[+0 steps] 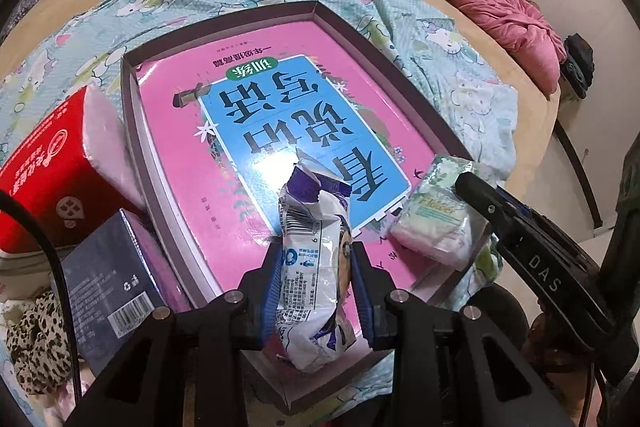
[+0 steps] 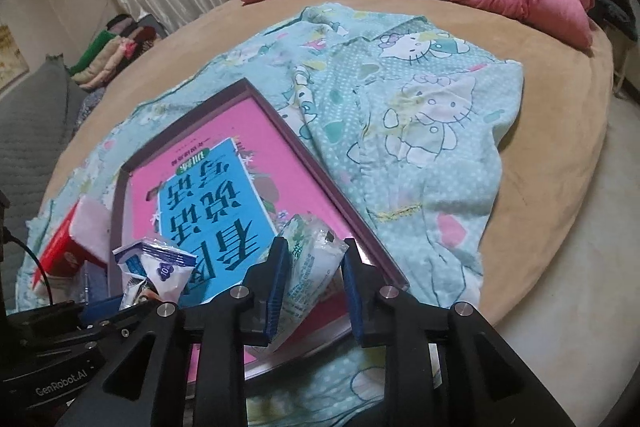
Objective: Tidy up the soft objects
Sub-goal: 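Open the left tool over the pink tray while the right tool releases its packet there, then withdraw both open tools from the tray back toward the pile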
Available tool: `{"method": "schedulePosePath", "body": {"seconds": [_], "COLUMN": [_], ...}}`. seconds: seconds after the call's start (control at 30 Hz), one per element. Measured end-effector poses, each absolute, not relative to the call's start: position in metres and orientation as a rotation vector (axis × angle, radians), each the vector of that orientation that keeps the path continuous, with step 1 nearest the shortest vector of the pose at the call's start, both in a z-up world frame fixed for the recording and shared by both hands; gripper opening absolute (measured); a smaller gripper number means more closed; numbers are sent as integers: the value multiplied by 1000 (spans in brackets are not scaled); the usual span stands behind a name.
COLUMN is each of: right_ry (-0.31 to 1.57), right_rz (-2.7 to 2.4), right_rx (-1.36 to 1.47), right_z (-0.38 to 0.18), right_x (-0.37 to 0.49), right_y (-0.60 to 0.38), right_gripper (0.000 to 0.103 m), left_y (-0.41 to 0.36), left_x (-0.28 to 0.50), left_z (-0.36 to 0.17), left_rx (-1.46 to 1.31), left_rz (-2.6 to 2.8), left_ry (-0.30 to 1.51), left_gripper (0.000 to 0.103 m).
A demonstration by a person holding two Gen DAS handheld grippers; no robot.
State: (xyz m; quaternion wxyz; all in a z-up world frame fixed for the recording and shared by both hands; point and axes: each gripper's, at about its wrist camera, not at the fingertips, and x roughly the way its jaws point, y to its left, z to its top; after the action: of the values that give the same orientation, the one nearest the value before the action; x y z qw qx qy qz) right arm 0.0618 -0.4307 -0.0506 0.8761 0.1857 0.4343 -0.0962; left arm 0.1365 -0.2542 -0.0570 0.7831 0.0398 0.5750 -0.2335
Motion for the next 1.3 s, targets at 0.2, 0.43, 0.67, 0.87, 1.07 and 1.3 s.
{"method": "schedulePosePath", "body": {"seconds": [0.2, 0.43, 0.67, 0.87, 1.07, 1.3], "right_ry": [925, 888, 844, 824, 805, 797], "right_rz": [-223, -230, -225, -228, -240, -247], "right_rx": [376, 368, 348, 338, 353, 341], "right_z": [-55, -48, -40, -36, -32, -30], "right_x": [65, 62, 59, 56, 51, 49], "right_y": [-431, -429, -425, -423, -424, -421], "right_gripper": [38, 50, 57, 62, 69, 72], "left_y": [-256, -255, -253, -251, -248, -245], "left_x": [141, 143, 141, 139, 136, 128], "left_z": [-61, -60, -58, -57, -55, -45], "left_rx": [98, 75, 53, 48, 58, 85], "left_rz": [-486, -508, -527, -522, -510, -498], "left_ry": [1235, 1226, 1222, 1229, 1223, 1184], "left_gripper": [34, 34, 35, 48, 52, 60]}}
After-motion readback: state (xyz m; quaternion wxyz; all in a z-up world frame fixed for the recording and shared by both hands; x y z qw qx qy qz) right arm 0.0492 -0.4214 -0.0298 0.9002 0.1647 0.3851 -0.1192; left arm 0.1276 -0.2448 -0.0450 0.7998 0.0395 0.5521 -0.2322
